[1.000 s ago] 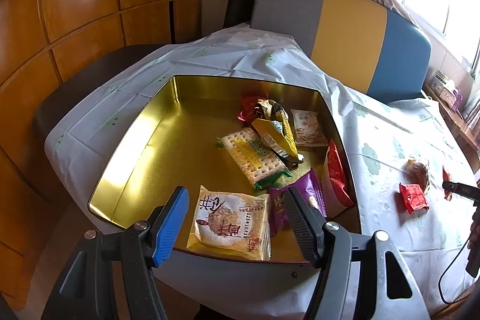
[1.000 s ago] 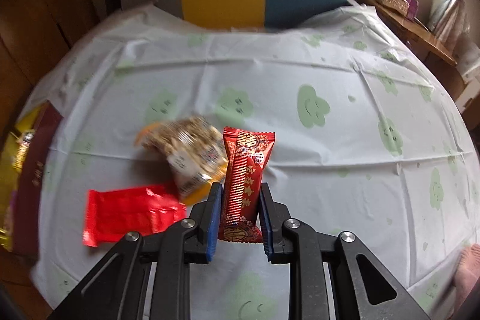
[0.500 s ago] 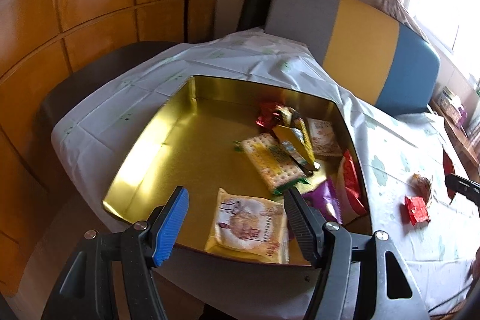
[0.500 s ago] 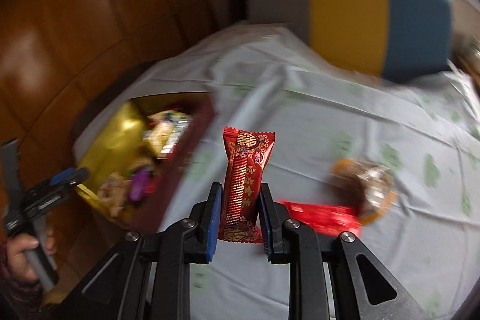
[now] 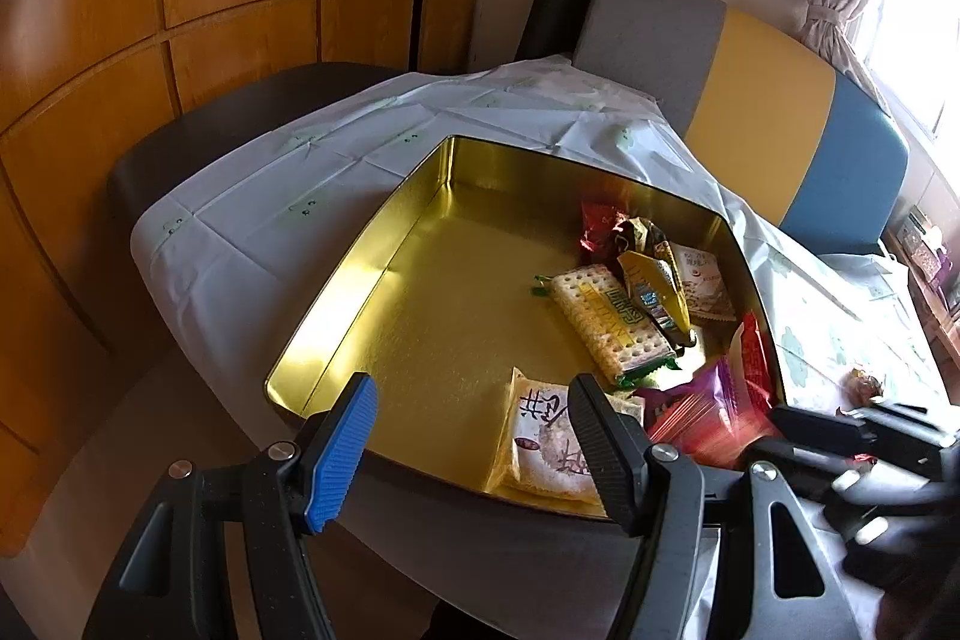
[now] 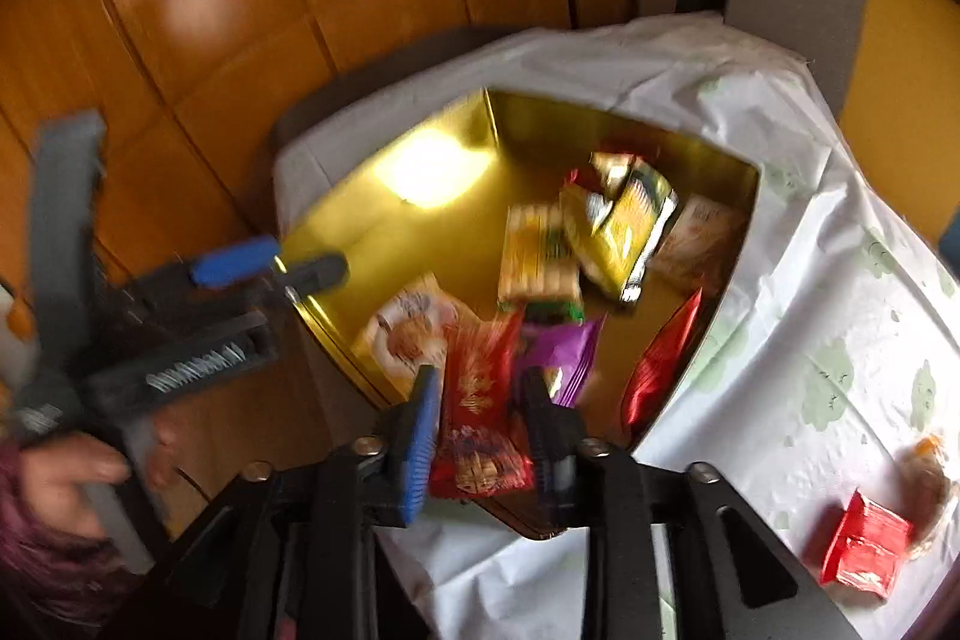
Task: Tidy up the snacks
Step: 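Carry the red-and-gold wafer into the gold tin and release it with the right gripper, then move both tools back toward the remaining snacks on the table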
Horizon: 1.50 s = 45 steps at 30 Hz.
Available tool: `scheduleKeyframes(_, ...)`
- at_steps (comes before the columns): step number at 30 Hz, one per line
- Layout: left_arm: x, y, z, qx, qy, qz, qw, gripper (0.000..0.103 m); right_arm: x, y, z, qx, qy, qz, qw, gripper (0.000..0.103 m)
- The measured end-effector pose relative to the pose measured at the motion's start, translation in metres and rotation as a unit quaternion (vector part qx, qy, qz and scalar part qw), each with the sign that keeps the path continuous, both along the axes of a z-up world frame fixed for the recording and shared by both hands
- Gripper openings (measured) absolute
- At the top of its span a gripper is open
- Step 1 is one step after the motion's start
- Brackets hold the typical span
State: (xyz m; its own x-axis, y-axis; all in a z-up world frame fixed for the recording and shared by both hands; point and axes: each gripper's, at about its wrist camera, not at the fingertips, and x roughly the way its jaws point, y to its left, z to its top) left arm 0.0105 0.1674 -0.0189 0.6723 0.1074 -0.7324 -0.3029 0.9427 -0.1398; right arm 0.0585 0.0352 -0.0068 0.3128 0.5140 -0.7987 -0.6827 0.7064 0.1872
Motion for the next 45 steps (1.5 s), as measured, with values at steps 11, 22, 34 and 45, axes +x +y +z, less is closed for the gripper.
scheduleKeyframes(11,0.004,-0.009,-0.006,0.004,0.008,-0.017,0.9998,0.067,-0.007,-0.023,-0.001,0.018,0.005,-0.021,1.0,0.041)
scheduleKeyframes(22,0.002,-0.021,0.002,0.023,0.002,-0.03,0.9993,0.067,-0.009,-0.061,0.022,0.055,-0.013,-0.077,0.995,0.046)
scheduleKeyframes(34,0.001,-0.031,0.008,0.036,-0.003,-0.042,0.9985,0.067,-0.001,-0.121,0.026,0.038,-0.024,-0.139,0.989,0.046)
scheduleKeyframes(45,0.002,-0.048,0.015,0.049,-0.008,-0.062,0.9969,0.067,0.007,-0.187,0.027,0.006,-0.036,-0.195,0.98,0.05)
